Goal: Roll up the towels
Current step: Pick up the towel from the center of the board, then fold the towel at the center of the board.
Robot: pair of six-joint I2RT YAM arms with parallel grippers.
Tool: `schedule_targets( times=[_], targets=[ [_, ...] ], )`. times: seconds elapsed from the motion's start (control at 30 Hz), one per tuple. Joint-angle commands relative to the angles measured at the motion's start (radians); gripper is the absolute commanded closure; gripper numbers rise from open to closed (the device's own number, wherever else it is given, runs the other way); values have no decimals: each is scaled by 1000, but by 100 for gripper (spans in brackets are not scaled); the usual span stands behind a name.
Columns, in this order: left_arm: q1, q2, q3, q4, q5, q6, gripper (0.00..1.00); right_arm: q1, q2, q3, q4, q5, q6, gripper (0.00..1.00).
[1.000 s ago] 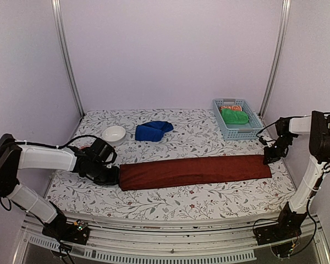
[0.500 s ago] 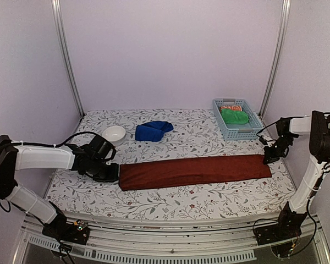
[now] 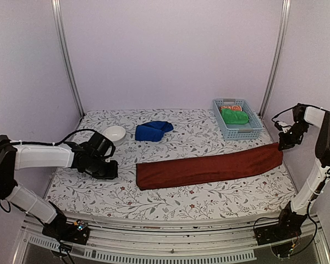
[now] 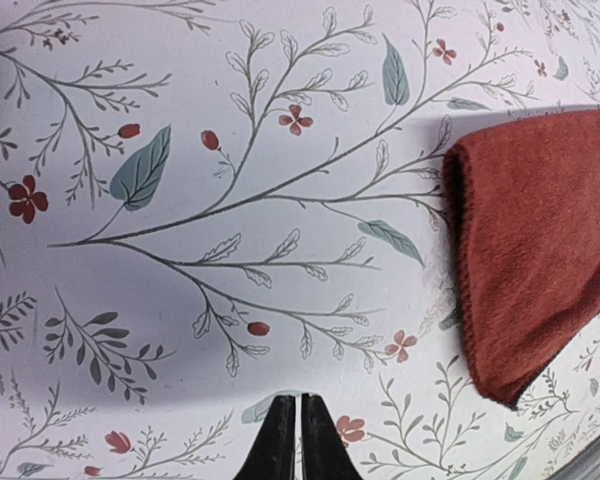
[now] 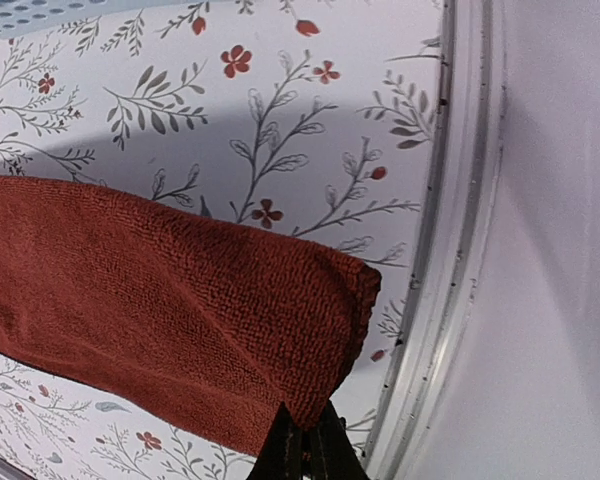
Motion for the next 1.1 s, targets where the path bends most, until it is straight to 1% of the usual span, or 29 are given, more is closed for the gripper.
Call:
schedule_targets(
  times=[0.0, 0.1, 0.2, 0.3, 0.5, 0.6, 0.77, 0.83, 0.93, 1.07],
  targets=[
    [12, 30, 35, -2, 11, 27, 92, -36, -24, 94, -123, 35, -54, 97],
    [12, 47, 47, 0, 12, 35, 92, -32, -23, 132, -201, -51, -63, 97],
    [13, 66, 58, 1, 12, 39, 92, 2, -35, 105, -264, -152, -88, 97],
    [13, 84, 66, 6, 14, 38, 92, 47, -61, 44, -266, -180, -79, 97],
    [13, 141, 74, 34, 54, 30, 92, 131, -26, 33, -317, -392, -11, 97],
    [12, 161, 76, 51, 73, 26, 92, 207, -15, 36, -294, -446, 11, 97],
    [11, 175, 78, 63, 85, 24, 92, 304, 33, 105, -285, -549, 73, 97],
    [10, 178, 79, 61, 84, 21, 92, 331, 52, 137, -285, -562, 77, 97],
    [10, 186, 81, 63, 86, 11, 92, 373, 84, 165, -282, -628, 85, 97],
    [5, 212, 85, 76, 101, -2, 92, 473, 153, 211, -292, -692, 87, 97]
  ],
)
